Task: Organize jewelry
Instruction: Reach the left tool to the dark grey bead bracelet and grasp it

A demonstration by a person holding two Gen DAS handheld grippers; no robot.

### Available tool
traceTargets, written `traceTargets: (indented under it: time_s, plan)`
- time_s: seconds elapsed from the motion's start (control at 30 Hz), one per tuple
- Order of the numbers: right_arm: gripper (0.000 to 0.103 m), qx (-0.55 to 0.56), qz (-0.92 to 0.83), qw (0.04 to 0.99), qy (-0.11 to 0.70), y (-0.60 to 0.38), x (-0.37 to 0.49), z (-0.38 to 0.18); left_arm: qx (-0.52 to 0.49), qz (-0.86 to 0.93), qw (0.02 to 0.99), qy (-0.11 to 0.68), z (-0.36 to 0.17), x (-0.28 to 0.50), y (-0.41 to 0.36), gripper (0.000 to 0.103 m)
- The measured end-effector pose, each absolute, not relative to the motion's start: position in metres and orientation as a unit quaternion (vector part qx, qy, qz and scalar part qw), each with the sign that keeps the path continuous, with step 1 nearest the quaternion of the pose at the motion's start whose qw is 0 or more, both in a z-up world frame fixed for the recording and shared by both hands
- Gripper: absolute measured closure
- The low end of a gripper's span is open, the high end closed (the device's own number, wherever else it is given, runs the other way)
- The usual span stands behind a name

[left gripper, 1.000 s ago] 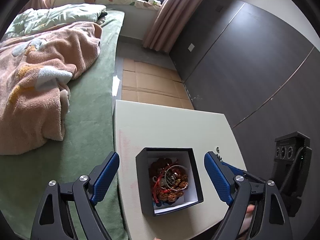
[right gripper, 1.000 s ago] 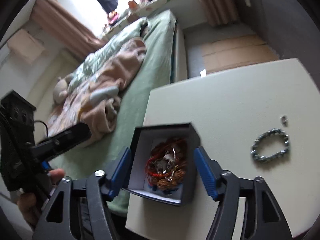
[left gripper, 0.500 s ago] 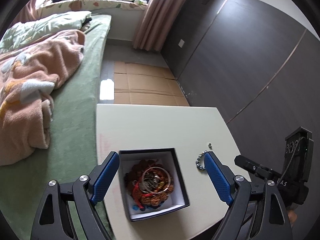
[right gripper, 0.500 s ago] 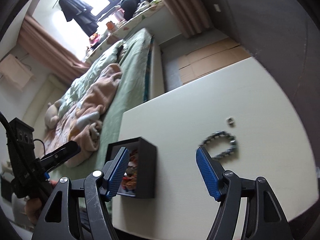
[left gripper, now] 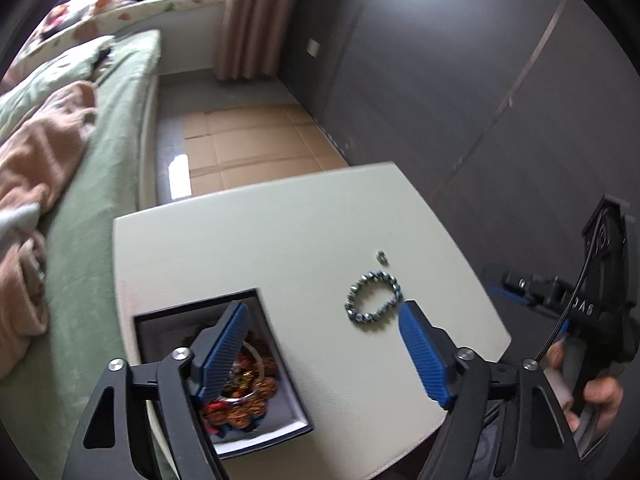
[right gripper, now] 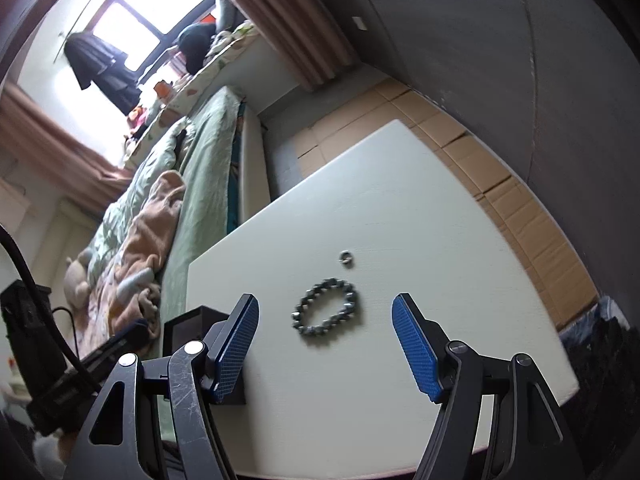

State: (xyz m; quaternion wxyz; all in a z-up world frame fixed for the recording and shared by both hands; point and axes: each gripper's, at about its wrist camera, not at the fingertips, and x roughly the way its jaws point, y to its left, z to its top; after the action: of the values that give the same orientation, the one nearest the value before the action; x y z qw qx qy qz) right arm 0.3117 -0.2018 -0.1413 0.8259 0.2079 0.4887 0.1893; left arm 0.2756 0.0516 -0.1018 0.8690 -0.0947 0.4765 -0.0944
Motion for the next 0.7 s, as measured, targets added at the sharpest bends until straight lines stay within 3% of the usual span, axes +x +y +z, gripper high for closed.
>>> traceTargets:
  time_s: [0.3, 0.5, 0.6, 0.67, 0.7]
  plan:
    - [0.033, 0.226, 0.155, 0.822, 0.499, -0.239, 0.314, -0.154, -0.016, -0.122, 0.841, 0.527, -0.124, 0.315, 0.000, 0.029]
    - [0.033, 0.246, 0.168, 0.801, 0.519, -0.255, 0.321, -0.169, 0.003, -0.125, 0.817, 0.563, -0.153, 0.340, -0.021, 0.040]
    - [0.016, 0.251, 0.161, 0.789, 0.537, -0.260, 0.324, -0.179, 0.022, -0.116, 0.809, 0.576, -0.168, 0.350, -0.028, 0.046]
    - [0.014, 0.253, 0.165, 0.784, 0.542, -0.262, 0.326, -0.182, 0.029, -0.112, 0.804, 0.584, -0.177, 0.355, -0.030, 0.051]
    - [0.007, 0.252, 0.166, 0.780, 0.548, -0.262, 0.327, -0.184, 0.032, -0.110, 0.800, 0.589, -0.182, 0.358, -0.030, 0.056]
